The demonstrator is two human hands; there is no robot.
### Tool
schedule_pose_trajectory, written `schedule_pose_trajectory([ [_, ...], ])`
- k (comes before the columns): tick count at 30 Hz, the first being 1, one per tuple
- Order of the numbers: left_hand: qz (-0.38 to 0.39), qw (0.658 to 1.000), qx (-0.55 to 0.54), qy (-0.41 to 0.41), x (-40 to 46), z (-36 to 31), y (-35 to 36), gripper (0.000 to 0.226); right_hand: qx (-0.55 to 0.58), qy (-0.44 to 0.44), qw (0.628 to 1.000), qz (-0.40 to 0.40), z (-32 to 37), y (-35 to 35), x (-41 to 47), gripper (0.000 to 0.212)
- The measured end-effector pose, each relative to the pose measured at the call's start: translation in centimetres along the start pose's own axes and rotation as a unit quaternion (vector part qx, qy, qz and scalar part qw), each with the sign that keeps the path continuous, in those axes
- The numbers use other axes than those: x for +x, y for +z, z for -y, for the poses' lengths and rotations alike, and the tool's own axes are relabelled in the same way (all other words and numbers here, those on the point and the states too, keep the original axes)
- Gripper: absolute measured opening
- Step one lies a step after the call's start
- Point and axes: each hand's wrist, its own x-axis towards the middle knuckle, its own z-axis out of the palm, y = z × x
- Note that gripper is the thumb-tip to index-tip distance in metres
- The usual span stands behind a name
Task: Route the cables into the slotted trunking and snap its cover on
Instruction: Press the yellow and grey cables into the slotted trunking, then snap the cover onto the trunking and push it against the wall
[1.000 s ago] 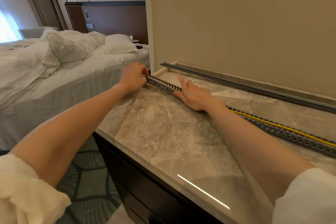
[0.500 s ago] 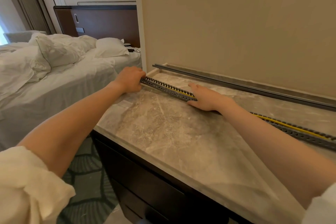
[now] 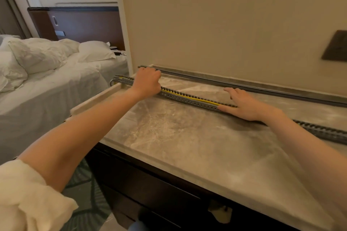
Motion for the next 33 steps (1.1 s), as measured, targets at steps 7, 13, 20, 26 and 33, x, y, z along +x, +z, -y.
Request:
schedule_pose_trajectory([
  [7,0.002,0.991,-0.1,0.091,3.0,-10.0,-0.7,0.03,-0.01,0.069,0.995,-0.077,-7.3,-2.4,-6.7,0.058],
  [13,0.04,0.982,-0.115,0.146,6.1,-18.5,-0.7,0.035,-0.016,0.146,0.964,-0.222,-12.9,-4.0,-11.2,0.05],
  [20,0.144,0.959,-0.106,0.219,9.9,-27.6,1.2,0.046,0.134,0.211,0.92,-0.303,-16.6,-4.9,-13.8,0.048],
  [26,0.206,0.952,-0.065,0.216,13.0,-33.2,3.0,0.048,0.13,0.202,0.923,-0.301,-16.8,-5.0,-14.3,0.045],
  [33,0.214,0.952,-0.047,0.216,15.0,-35.1,5.2,0.042,0.136,0.205,0.927,-0.284,-17.4,-5.4,-14.0,0.05],
])
